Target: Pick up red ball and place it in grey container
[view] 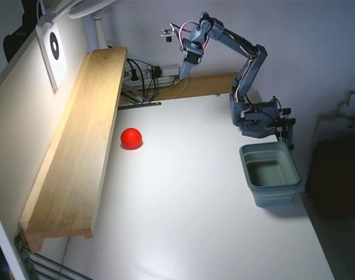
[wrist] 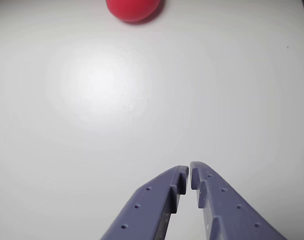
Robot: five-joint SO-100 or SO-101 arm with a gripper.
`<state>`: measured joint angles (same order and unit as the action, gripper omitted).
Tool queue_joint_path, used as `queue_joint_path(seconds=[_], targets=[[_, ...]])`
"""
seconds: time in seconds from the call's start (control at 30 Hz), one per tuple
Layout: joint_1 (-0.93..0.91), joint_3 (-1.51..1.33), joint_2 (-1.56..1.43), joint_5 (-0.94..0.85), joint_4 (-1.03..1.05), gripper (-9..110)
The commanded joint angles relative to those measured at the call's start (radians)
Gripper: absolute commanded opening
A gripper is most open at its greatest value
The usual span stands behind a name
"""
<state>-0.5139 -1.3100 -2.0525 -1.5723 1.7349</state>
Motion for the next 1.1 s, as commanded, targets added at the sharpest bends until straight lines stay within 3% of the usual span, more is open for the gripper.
queue_joint_path(seconds=[0.0, 0.77, 0.8, 1.07], targets=[[-0.010, -0.012, -0.029, 0.002, 0.010, -3], [-0.010, -0.012, -0.029, 0.002, 0.010, -3], [-0.010, -0.012, -0.029, 0.002, 0.010, 38], [-0.010, -0.012, -0.029, 0.002, 0.010, 38]])
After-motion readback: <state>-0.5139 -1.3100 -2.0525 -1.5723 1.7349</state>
